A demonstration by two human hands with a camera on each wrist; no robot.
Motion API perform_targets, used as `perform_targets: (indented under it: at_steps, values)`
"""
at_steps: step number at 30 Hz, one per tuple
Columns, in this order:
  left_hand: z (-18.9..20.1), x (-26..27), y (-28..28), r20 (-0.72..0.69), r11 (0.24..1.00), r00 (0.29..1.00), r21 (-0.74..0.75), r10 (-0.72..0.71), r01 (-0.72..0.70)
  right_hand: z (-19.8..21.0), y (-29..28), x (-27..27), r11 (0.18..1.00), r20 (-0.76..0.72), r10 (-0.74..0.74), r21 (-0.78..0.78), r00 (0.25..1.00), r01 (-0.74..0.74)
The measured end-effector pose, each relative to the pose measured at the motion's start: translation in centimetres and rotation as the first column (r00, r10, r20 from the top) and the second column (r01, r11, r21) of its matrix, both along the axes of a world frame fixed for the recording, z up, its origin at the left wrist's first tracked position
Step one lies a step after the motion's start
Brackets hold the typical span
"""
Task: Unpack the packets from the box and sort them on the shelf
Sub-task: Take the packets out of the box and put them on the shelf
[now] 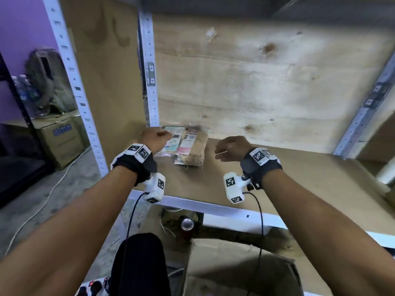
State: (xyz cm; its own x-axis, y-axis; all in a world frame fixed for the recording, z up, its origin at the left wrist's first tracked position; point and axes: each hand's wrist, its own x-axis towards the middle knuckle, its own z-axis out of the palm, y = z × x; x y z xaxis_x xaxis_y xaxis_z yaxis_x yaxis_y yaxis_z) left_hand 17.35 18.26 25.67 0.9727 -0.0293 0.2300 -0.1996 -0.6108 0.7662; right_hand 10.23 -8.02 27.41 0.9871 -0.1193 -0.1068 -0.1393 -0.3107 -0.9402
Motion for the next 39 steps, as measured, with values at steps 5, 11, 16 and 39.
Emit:
perform_targets:
  at_steps: [5, 11, 16, 39]
  values:
    - [1.2, -6.8, -2.3, 0.084, 0.986, 0.987, -0.074, -0.14, 0.147, 2.4, -1.7, -8.1, 0.993, 0.049, 0.098, -0.073, 0.994, -0.094]
    - [2.6, -15.3, -5.0, 0.073, 0.938, 0.953, -0.167, -0.294, 0.303, 5.0, -3.9, -17.0, 0.984, 0.098, 0.105, -0.157, 0.99, -0.088]
    - [-0.2, -20.6, -7.6, -0.008, 0.9, 0.906, -0.116, -0.423, 0.42, 0.4, -4.3, -22.2, 0.938, -0.031, 0.146, -0.313, 0.989, -0.148]
    - [-28.9, -22.0, -15.2, -0.717, 0.882, 0.65, 0.106, -0.252, 0.459, -29.6, -8.4, -19.7, 0.919, -0.638, 0.078, -0.251, 0.766, -0.303]
